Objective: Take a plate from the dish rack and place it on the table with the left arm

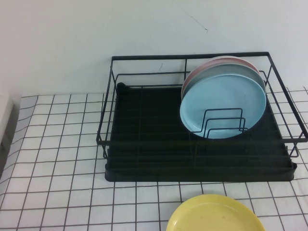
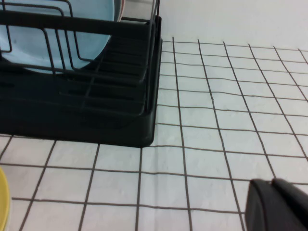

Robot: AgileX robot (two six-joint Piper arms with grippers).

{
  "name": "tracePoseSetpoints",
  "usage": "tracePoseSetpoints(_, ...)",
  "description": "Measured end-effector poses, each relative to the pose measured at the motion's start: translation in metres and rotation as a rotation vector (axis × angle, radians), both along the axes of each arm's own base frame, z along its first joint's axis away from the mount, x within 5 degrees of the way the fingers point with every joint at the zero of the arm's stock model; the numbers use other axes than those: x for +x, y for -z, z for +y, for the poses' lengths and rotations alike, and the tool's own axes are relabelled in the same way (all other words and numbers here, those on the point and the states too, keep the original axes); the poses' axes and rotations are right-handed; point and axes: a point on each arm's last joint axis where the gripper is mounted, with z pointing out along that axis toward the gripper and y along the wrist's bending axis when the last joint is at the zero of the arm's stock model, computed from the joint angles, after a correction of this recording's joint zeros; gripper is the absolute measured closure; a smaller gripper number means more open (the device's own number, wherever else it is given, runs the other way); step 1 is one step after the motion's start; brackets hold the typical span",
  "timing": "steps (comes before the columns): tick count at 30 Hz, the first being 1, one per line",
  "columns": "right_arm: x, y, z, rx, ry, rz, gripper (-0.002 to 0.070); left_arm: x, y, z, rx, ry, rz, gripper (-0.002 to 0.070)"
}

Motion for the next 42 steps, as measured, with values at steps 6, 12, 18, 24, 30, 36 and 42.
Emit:
tracePoseSetpoints(6, 0.0000, 0.0000, 0.0000, 0.000, 0.000, 0.000, 0.0678, 0.0000, 0.0000, 0.0000, 0.000, 0.000, 0.000, 0.0677)
tracePoseSetpoints(12, 0.0000, 0.0000, 0.0000, 0.000, 0.000, 0.000, 0.0678, 0.0000, 0.0000, 0.0000, 0.000, 0.000, 0.000, 0.0677)
tracePoseSetpoints(18, 0.0000, 0.0000, 0.0000, 0.000, 0.000, 0.000, 0.0678, 0.0000, 0.0000, -0.0002, -0.008, 0.001, 0.000, 0.0677)
tracePoseSetpoints(24, 0.0000, 0.0000, 0.0000, 0.000, 0.000, 0.000, 0.0678, 0.0000, -0.0001, -0.0005, -0.016, 0.001, 0.000, 0.0677)
tracePoseSetpoints(30, 0.0000, 0.0000, 0.0000, 0.000, 0.000, 0.000, 0.0678, 0.0000, -0.0001, -0.0005, -0.016, 0.001, 0.000, 0.0677)
tracePoseSetpoints(36, 0.0000, 0.0000, 0.0000, 0.000, 0.000, 0.000, 0.0678, 0.0000, -0.0001, -0.0005, -0.018, 0.001, 0.000, 0.0677)
tracePoseSetpoints(42, 0.0000, 0.0000, 0.0000, 0.000, 0.000, 0.000, 0.0678, 0.0001, -0.0008, -0.0026, -0.087, 0.006, -0.005, 0.0677)
